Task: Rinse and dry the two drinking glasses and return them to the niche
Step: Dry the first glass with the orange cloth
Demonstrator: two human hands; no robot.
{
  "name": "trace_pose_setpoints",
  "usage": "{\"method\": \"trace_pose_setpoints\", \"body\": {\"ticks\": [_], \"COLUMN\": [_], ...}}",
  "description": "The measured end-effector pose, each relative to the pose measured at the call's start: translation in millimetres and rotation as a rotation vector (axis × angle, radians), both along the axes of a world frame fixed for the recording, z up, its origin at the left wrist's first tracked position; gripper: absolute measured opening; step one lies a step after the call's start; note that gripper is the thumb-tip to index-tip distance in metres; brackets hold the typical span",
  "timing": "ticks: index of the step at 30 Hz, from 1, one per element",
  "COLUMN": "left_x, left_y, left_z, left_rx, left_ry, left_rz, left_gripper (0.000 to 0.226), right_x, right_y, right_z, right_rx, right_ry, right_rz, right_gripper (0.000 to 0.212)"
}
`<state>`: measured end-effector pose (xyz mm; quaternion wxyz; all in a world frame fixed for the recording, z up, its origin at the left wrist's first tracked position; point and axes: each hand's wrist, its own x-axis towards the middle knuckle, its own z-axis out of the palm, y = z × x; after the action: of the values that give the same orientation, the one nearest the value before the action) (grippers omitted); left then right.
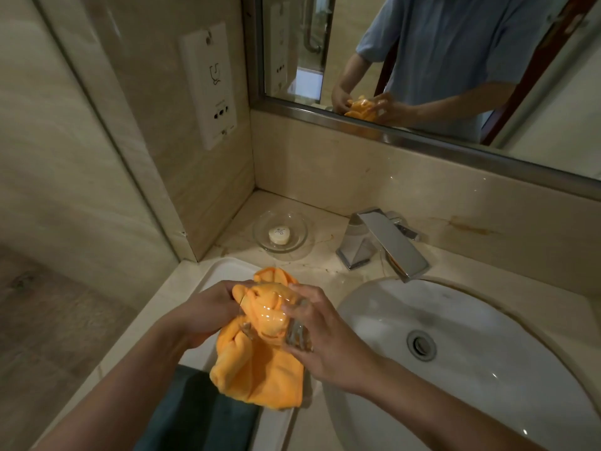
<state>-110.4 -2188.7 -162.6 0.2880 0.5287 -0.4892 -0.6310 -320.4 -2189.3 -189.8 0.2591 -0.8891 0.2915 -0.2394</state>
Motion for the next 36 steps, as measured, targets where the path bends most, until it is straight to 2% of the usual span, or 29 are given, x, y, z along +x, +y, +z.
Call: {"method": "trace_pose_setpoints", "body": {"ticks": [3, 5, 7, 11, 13, 15, 17, 19, 21, 25, 28, 31, 36], "left_x": [4, 6, 7, 7, 6, 3, 2, 2, 2, 1, 3, 6, 4], "left_y": [-2, -3, -3, -3, -3, -2, -1, -1, -2, -2, -2, -1, 1], "left_z": [1, 0, 0, -1, -2, -2, -1, 1, 3, 7, 7, 8, 4], "left_rx": [0.004, 0.008, 0.016, 0.043, 0.045, 0.037, 0.022, 0.020, 0.019, 0.022, 0.046, 0.076, 0.118], "left_ry": [0.075, 0.095, 0.106, 0.120, 0.116, 0.085, 0.066, 0.076, 0.096, 0.074, 0.038, 0.031, 0.091], "left_rz": [-0.056, -0.093, -0.106, -0.077, -0.046, -0.027, -0.017, -0.013, -0.013, -0.026, -0.047, -0.046, 0.069], "left_gripper": [0.029, 0.044, 0.047, 0.042, 0.026, 0.014, 0.021, 0.033, 0.036, 0.015, 0.012, 0.012, 0.013], "right_x": [-4, -5, -8, -10, -11, -13, -15, -16, -14, -10, -10, -10, -4], "right_y": [-7, -11, -14, -21, -21, -21, -22, -24, -24, -20, -23, -29, -31], "right_z": [-4, -5, -6, 0, 4, 8, 8, 7, 8, 10, 9, 11, 16], "right_rx": [-0.223, -0.321, -0.369, -0.329, -0.320, -0.351, -0.411, -0.492, -0.537, -0.631, -0.682, -0.630, -0.265], "right_ry": [0.019, 0.042, 0.060, 0.051, 0.016, 0.028, 0.041, 0.023, 0.019, 0.029, 0.036, 0.049, -0.017], "right_rz": [0.054, 0.100, 0.151, 0.165, 0.152, 0.144, 0.149, 0.147, 0.129, 0.168, 0.209, 0.230, 0.072], "right_gripper": [0.072, 0.062, 0.059, 0.081, 0.069, 0.071, 0.074, 0.058, 0.050, 0.044, 0.040, 0.042, 0.059]}}
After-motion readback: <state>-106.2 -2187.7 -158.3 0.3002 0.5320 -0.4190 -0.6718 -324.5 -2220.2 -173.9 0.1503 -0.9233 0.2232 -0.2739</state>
